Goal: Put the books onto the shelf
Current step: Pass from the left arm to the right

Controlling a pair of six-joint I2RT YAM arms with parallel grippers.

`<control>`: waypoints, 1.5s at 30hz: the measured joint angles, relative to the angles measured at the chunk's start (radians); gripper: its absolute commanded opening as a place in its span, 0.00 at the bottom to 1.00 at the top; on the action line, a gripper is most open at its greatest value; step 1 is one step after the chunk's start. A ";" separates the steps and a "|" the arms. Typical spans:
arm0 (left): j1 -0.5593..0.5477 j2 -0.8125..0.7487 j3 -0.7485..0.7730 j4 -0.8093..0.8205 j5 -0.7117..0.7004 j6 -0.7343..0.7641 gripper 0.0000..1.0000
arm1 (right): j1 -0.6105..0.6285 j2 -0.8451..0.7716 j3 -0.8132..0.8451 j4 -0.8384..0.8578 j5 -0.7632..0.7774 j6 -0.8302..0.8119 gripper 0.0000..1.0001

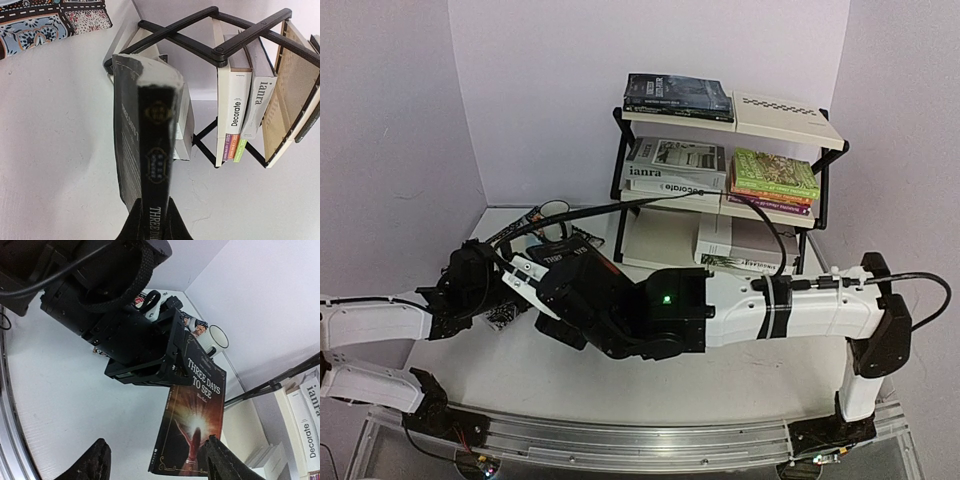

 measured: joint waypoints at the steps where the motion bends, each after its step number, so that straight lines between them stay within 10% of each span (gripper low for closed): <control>1: -0.009 -0.005 0.006 -0.019 -0.010 -0.001 0.00 | 0.003 0.001 0.001 -0.005 0.023 -0.010 0.64; 26: -0.090 -0.056 0.035 -0.120 -0.059 -0.064 0.00 | -0.007 0.170 -0.044 0.062 0.249 -0.169 0.62; 31: -0.090 -0.074 0.034 -0.131 -0.059 -0.077 0.01 | -0.007 0.182 -0.104 0.148 0.297 -0.209 0.48; 37: -0.090 -0.108 0.011 -0.153 -0.059 -0.088 0.05 | -0.008 0.182 -0.145 0.251 0.369 -0.267 0.01; 45: -0.090 -0.142 0.006 -0.172 -0.056 -0.111 0.38 | -0.007 0.148 -0.242 0.398 0.380 -0.345 0.00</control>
